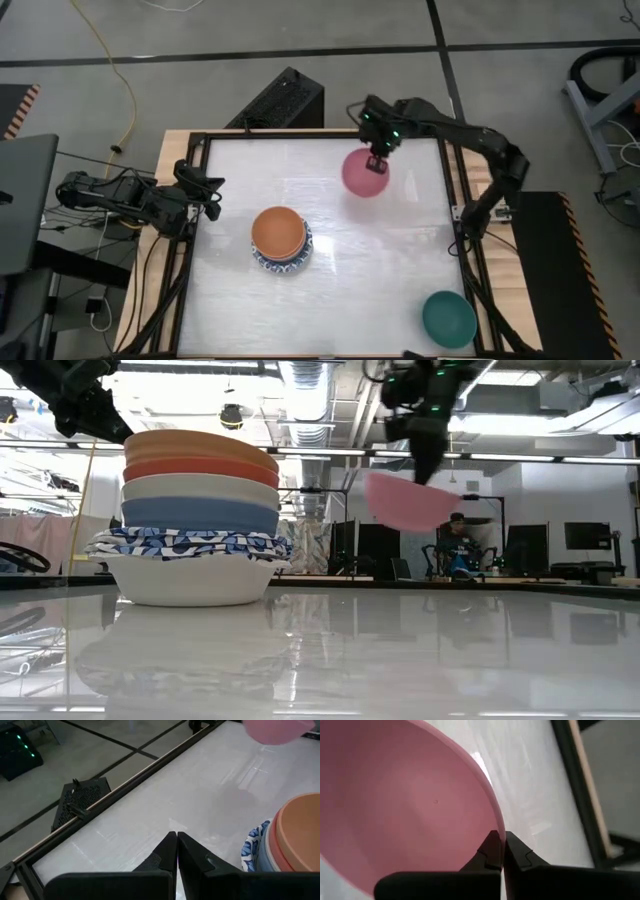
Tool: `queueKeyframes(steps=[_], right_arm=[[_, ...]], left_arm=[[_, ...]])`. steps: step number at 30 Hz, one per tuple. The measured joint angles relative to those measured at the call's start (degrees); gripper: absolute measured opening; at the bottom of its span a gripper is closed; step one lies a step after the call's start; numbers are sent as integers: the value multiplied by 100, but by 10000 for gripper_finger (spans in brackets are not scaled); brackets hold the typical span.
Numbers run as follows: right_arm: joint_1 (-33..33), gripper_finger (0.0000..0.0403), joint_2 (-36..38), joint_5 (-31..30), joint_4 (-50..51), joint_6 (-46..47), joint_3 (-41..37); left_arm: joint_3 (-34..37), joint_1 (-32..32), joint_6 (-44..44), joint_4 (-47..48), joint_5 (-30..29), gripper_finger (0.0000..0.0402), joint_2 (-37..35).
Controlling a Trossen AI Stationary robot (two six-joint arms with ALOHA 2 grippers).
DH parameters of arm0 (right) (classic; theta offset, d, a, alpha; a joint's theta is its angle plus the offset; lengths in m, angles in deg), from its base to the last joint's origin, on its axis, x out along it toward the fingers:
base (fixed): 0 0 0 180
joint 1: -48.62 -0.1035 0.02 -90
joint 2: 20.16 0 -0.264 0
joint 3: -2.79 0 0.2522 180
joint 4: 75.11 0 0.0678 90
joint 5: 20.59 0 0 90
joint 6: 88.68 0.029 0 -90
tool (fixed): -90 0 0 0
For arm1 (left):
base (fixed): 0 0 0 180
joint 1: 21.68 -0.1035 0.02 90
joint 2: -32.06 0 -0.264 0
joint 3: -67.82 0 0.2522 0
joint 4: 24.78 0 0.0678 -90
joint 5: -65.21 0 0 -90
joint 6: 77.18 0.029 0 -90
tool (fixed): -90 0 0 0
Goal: Nest bowls inside each other
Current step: Stack the pink bowl on top of the orange bowl
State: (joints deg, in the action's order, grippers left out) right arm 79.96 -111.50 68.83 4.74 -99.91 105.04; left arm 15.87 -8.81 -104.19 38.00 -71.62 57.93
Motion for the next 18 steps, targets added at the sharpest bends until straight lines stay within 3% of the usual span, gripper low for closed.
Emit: queueKeyframes(steps=[10, 18], right_arm=[[-272, 8, -1744, 288, 185, -474, 2451], [-729, 8, -2690, 404, 290, -808, 4065]], left_arm=[[0, 1, -9, -2, 0, 0, 0], [0, 0, -22, 0, 8, 0, 0]])
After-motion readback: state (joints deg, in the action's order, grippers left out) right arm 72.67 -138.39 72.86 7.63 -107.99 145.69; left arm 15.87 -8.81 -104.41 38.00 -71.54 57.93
